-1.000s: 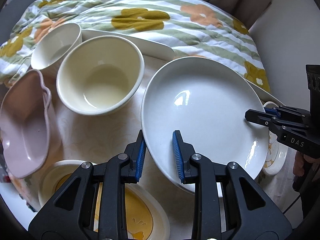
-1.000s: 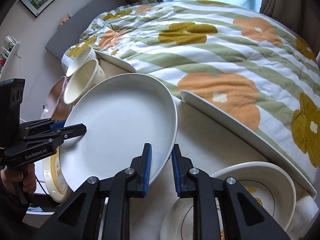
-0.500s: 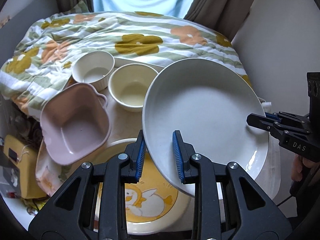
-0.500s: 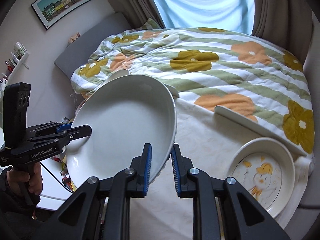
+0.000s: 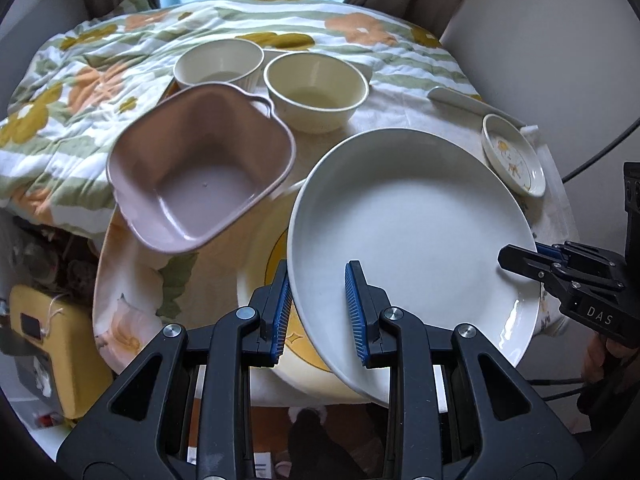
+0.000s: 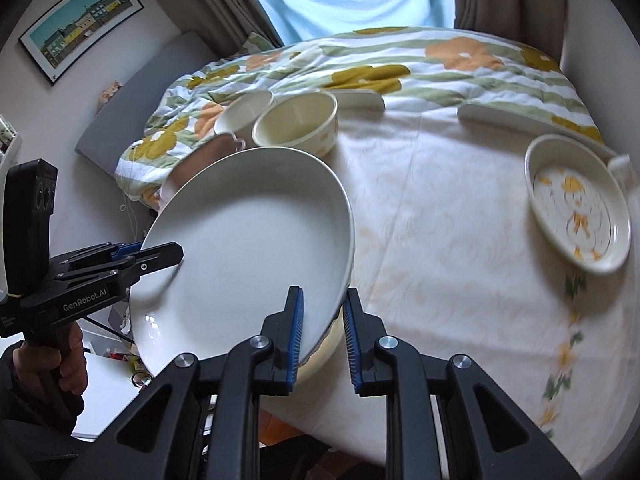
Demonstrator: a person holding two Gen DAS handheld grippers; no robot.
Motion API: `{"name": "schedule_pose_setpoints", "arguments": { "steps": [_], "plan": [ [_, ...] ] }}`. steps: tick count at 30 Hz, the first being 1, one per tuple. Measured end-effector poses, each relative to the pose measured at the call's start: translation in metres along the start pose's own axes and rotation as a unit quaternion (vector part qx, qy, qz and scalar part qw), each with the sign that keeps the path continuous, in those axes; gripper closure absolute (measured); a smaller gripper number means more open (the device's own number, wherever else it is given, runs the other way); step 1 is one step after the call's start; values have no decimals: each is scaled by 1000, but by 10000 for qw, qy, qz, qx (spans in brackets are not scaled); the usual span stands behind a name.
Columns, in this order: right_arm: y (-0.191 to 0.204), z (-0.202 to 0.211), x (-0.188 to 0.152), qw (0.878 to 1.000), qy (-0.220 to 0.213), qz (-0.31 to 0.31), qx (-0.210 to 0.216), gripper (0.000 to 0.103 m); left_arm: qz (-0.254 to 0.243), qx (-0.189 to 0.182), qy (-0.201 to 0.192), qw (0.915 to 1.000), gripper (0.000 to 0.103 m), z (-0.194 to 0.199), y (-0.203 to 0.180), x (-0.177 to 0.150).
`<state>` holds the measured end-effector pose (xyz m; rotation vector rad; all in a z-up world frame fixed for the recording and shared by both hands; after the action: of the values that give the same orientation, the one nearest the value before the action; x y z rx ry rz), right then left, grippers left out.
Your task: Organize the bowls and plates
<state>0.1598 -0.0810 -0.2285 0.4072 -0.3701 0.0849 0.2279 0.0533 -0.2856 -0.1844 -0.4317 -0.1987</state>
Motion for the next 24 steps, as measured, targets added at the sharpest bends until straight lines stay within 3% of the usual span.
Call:
{"name": "schedule_pose_setpoints", "arguments": {
  "steps": [8, 24],
  "plan": [
    [-4, -22, -20, 9990, 105, -77, -426, 85, -325, -62, 61, 9994, 79, -27, 3, -16],
    [-2, -31, -23, 9967, 67, 52, -808, 85, -659, 487, 92, 9966, 79, -56, -1, -14]
  ]
}}
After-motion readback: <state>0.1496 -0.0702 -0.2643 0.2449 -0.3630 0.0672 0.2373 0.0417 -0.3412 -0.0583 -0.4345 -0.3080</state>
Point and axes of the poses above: each gripper's, at about its wrist camera, not at the fingertips, and z roughly against the way its jaws point, y to its left, x to its top, the point moved 6 cm from there along -z, roughly the way its jaws point, and after that the axes turned 5 degrees about -z, right-handed, at the moved point
